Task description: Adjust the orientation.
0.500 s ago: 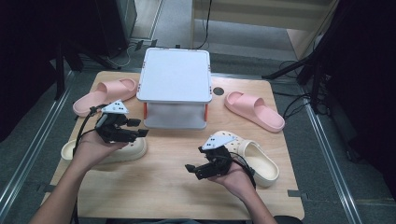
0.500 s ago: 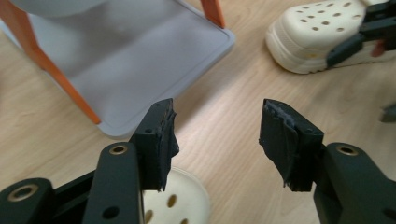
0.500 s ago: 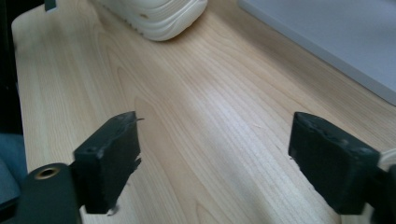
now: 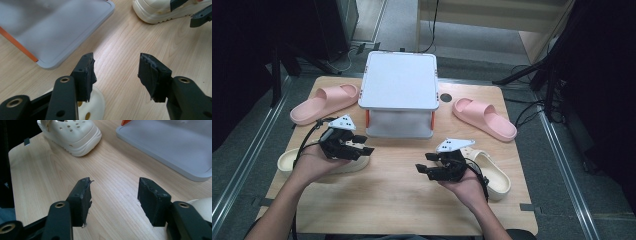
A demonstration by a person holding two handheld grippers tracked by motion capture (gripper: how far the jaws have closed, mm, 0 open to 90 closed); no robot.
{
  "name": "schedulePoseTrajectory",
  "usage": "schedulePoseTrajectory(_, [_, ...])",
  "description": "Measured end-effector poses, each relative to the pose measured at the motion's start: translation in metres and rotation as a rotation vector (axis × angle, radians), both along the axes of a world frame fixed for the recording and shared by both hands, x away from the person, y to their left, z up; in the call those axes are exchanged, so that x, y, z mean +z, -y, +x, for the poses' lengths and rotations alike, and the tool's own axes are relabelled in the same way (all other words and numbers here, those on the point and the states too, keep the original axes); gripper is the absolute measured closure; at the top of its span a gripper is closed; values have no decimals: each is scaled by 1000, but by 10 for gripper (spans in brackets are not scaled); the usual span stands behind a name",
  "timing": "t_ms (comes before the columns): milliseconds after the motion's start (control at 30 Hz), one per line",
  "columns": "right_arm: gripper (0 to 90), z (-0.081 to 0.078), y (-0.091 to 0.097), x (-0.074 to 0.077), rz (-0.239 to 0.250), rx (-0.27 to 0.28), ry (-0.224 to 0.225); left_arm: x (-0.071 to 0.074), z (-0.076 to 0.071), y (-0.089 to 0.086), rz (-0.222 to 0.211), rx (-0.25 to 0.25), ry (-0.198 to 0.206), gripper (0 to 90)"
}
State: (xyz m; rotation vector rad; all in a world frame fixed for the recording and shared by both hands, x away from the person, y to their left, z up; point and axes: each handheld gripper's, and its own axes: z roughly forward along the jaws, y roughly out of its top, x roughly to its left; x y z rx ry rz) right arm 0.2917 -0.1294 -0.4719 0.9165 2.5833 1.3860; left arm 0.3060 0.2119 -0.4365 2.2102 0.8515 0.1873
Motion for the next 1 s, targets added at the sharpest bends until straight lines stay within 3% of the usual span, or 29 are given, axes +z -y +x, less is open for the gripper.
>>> schedulePoseTrajectory(167, [491, 3, -2, -2, -16, -10, -5, -2, -2, -3, 12, 0, -22, 446])
schedulePoseTrajectory(267, [525, 6, -6, -3, -33, -10, -52, -1, -5, -6, -1, 10, -36, 450])
schedulePoseTrajectory(333, [524, 7, -7, -2, -44, -2, -44, 0, -6, -7, -8, 16, -41, 450])
schedulePoseTrajectory(367, [523, 7, -7, 0, -60, 14, -2, 1, -9, -10, -1, 17, -39, 450])
schedulePoseTrajectory(500, [520, 9, -5, 4, -61, 36, 22, 2, -14, -17, 14, 28, -33, 461])
schedulePoseTrajectory(767, [522, 15, -16, 4, -51, 73, 5, 7, -25, -34, 36, 75, -25, 481])
schedulePoseTrajectory(900, [522, 17, -20, 4, -58, 86, -1, 10, -32, -50, 26, 120, -25, 485])
schedulePoseTrajectory(1000, [522, 18, -22, 4, -55, 91, -6, 12, -34, -56, 25, 125, -25, 488])
